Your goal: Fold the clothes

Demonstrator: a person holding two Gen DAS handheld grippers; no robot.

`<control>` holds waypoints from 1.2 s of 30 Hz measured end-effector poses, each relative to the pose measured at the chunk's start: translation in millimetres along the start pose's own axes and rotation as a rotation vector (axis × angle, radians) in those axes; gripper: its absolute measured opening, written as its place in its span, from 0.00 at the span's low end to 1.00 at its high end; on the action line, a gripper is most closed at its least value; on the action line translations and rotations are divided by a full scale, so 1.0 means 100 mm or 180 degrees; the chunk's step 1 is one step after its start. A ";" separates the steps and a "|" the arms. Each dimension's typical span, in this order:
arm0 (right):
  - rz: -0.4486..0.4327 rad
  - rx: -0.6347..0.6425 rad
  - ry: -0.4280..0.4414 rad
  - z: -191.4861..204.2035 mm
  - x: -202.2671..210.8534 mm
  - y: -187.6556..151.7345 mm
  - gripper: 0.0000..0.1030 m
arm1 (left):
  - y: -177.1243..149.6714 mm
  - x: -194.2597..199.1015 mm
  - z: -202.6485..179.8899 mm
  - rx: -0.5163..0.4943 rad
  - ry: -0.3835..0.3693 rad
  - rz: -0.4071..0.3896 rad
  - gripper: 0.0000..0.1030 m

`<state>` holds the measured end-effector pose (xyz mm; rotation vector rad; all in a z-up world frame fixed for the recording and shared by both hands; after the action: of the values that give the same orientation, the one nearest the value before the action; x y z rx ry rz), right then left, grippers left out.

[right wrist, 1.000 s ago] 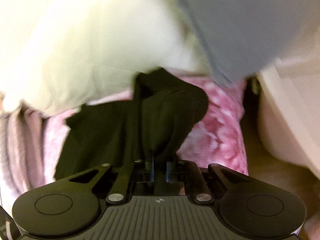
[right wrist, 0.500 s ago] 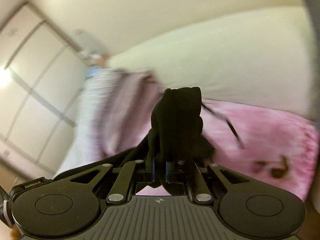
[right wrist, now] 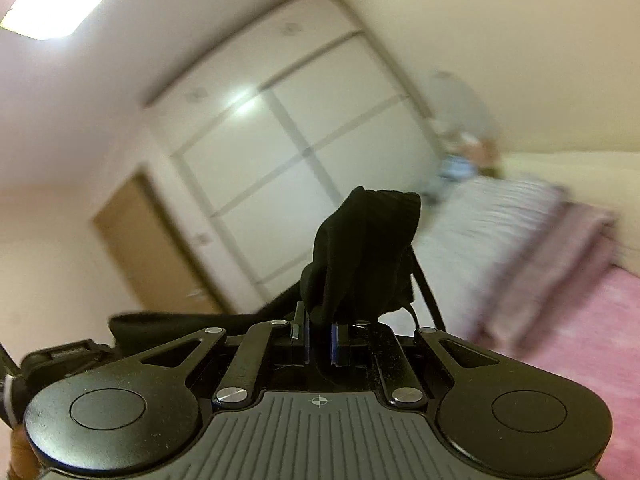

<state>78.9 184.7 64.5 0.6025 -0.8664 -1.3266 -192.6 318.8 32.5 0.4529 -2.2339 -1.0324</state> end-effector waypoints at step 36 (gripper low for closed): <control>0.3536 0.0641 -0.0851 0.16 0.86 -3.32 0.41 | -2.74 2.13 1.19 0.0437 0.2260 0.1891 0.13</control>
<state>-122.1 45.1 -175.9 0.0230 -1.2922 -0.3028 -417.8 97.1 -152.9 0.1477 -1.6312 -0.3261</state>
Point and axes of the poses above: each gripper's, at about its wrist camera, not at the fingertips, and x roughly against the way its jaws point, z to its left, y to its top, the point moved 8 cm from there along -x, roughly the way its jaws point, and after that the axes turned 7 degrees about z, right-handed, at the moved point
